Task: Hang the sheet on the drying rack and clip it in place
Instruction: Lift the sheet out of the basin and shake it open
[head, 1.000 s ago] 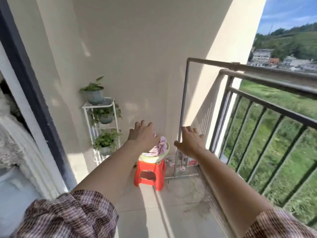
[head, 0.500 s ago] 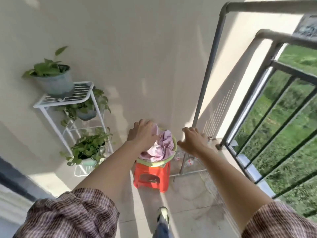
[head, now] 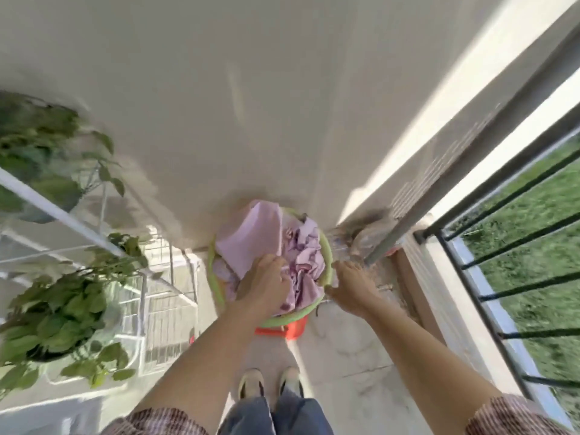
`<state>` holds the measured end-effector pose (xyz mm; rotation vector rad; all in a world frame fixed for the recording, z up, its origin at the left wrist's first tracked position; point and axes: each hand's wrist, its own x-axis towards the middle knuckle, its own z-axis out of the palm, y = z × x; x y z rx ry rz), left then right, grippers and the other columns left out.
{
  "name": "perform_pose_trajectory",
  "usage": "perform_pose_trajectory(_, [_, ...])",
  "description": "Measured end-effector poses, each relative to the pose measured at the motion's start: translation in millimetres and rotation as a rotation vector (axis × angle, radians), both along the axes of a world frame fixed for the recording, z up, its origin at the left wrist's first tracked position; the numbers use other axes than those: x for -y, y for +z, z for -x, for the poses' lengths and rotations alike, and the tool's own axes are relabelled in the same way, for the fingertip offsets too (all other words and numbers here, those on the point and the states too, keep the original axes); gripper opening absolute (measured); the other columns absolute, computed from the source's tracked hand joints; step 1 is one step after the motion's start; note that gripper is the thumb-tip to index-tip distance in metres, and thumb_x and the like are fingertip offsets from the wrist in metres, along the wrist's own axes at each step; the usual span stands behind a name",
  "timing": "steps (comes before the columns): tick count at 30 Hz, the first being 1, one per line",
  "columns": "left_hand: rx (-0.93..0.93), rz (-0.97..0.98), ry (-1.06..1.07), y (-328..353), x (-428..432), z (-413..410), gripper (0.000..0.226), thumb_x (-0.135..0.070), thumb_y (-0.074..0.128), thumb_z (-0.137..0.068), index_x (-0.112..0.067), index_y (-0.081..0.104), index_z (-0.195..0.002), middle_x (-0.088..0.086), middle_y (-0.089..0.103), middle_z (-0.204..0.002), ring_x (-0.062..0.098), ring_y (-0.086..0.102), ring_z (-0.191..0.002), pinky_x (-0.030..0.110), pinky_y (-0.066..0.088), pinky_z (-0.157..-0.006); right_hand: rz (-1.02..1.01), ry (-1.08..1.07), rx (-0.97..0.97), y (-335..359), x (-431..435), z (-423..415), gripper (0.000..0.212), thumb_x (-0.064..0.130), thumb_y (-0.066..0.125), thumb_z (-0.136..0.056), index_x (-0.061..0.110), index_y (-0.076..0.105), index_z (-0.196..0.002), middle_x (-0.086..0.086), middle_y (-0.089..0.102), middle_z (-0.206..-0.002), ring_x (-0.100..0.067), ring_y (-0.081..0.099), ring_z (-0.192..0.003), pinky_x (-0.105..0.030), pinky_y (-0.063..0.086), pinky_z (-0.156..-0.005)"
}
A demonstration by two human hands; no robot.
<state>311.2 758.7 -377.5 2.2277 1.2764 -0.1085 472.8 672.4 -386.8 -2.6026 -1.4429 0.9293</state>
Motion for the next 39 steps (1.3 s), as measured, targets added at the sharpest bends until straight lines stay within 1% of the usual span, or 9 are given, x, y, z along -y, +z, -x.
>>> perform_pose_trajectory(6, [-0.057,0.100,-0.154,-122,-32,-33,0.040,-0.021,0.043,-0.092,-0.016,0.045,-0.132,0.000,0.040,-0.143,0.023,0.037,-0.130,0.035,0.034,-0.106,0.110,-0.063,-0.018,-115,-29,-19,0.056,0.041,0.056,-0.085,0.016,0.045,-0.134,-0.009,0.044,-0.141,-0.028,0.040,-0.129,-0.036,0.037,-0.101])
perform_pose_trajectory(12, [-0.089,-0.029,-0.198,-207,-55,-71,0.052,-0.040,0.048,-0.091,-0.012,0.039,-0.135,0.008,0.050,-0.131,0.026,0.038,-0.126,0.034,0.032,-0.106,0.080,-0.105,-0.017,-201,-42,-16,0.047,0.052,0.061,-0.079,0.018,0.059,-0.112,-0.004,0.050,-0.117,-0.025,0.041,-0.116,-0.034,0.041,-0.090])
perform_pose_trajectory(15, [-0.032,0.020,-0.100,-221,-70,-80,0.033,-0.038,0.052,-0.091,-0.016,0.060,-0.115,0.007,0.053,-0.116,0.026,0.040,-0.119,0.036,0.038,-0.097,0.078,-0.155,-0.094,-215,-48,-15,0.022,0.039,0.061,-0.081,0.016,0.061,-0.080,0.004,0.049,-0.091,-0.026,0.045,-0.106,-0.032,0.039,-0.075])
perform_pose_trajectory(18, [0.151,0.158,0.011,-212,-80,-82,0.025,-0.030,0.056,-0.091,-0.010,0.065,-0.078,0.007,0.057,-0.088,0.027,0.052,-0.094,0.033,0.039,-0.074,0.043,-0.239,-0.224,-216,-49,-18,0.027,0.031,0.058,-0.072,0.004,0.059,-0.070,0.005,0.043,-0.073,-0.025,0.048,-0.087,-0.032,0.035,-0.064])
perform_pose_trajectory(24, [0.352,0.424,0.214,-130,-105,-55,0.031,-0.021,0.047,-0.096,-0.021,0.048,-0.065,-0.008,0.042,-0.055,0.013,0.041,-0.058,0.025,0.032,-0.054,-0.062,-0.442,-0.429,-145,-43,-20,0.018,0.019,0.064,-0.082,0.002,0.067,-0.079,-0.006,0.063,-0.079,-0.021,0.060,-0.073,-0.035,0.047,-0.068])
perform_pose_trajectory(28, [0.454,0.593,0.339,-78,-124,-34,0.025,-0.047,0.051,-0.085,-0.027,0.065,-0.088,0.005,0.062,-0.076,0.026,0.065,-0.090,0.039,0.050,-0.093,-0.178,-0.521,-0.532,-64,-50,-19,0.019,0.007,0.060,-0.084,0.002,0.061,-0.066,0.010,0.042,-0.055,-0.005,0.035,-0.050,-0.025,0.030,-0.051])
perform_pose_trajectory(30, [0.492,0.628,0.379,-57,-132,-31,0.022,-0.050,0.052,-0.083,-0.031,0.065,-0.081,0.001,0.061,-0.074,0.031,0.066,-0.094,0.049,0.049,-0.095,-0.211,-0.509,-0.530,-27,-57,-17,0.023,0.005,0.058,-0.084,0.002,0.055,-0.062,0.009,0.035,-0.051,-0.005,0.029,-0.047,-0.021,0.025,-0.047])
perform_pose_trajectory(35, [0.626,0.656,0.437,15,-138,-35,0.020,-0.044,0.052,-0.087,-0.028,0.063,-0.085,0.020,0.059,-0.085,0.026,0.060,-0.091,0.045,0.046,-0.095,-0.460,-0.522,-0.513,61,-73,-19,0.026,0.012,0.057,-0.079,-0.014,0.056,-0.074,-0.005,0.042,-0.061,-0.012,0.040,-0.057,-0.025,0.033,-0.050])
perform_pose_trajectory(39, [0.755,0.630,0.544,75,-148,-29,0.027,-0.037,0.049,-0.092,-0.012,0.060,-0.089,0.012,0.060,-0.087,0.024,0.060,-0.081,0.045,0.052,-0.086,-0.529,-0.516,-0.503,117,-79,-26,0.049,0.029,0.057,-0.060,-0.013,0.058,-0.084,-0.014,0.049,-0.064,-0.021,0.045,-0.058,-0.033,0.042,-0.055])
